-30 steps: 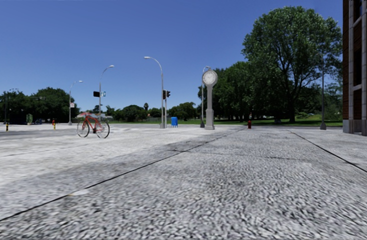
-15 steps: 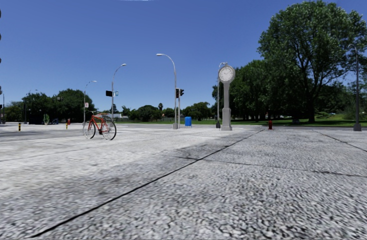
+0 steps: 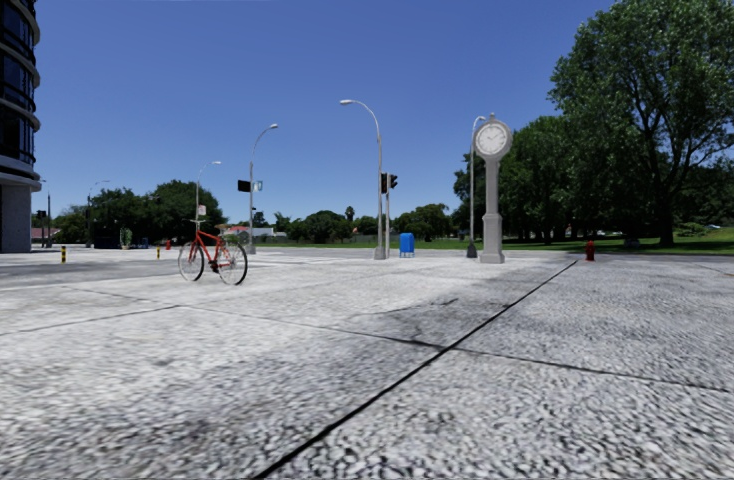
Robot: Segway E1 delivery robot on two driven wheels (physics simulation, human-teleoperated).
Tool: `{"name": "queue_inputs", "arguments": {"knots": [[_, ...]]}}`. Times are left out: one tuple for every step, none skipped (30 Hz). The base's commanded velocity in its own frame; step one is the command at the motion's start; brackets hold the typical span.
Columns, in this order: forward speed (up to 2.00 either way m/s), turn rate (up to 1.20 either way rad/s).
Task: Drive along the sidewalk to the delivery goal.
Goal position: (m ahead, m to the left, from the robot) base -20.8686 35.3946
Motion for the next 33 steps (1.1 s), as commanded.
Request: {"name": "queue_inputs", "arguments": {"knots": [[1.99, 0.00], [1.99, 0.00], [1.99, 0.00], [2.00, 0.00], [2.00, 0.00], [2.00, 0.00], [2.00, 0.00], [2.00, 0.00], [2.00, 0.00], [1.99, 0.00], [1.99, 0.00], [1.99, 0.00], [1.99, 0.00], [1.99, 0.00], [1.99, 0.00], [1.99, 0.00], [1.99, 0.00], [1.99, 0.00], [1.99, 0.00], [1.99, 0.00], [1.99, 0.00], [1.99, 0.00], [1.99, 0.00], [1.99, 0.00], [1.99, 0.00], [1.99, 0.00], [1.99, 0.00], [1.99, 0.00], [1.99, 0.00], [1.99, 0.00], [1.99, 0.00], [1.99, 0.00], [1.99, 0.00]]}}
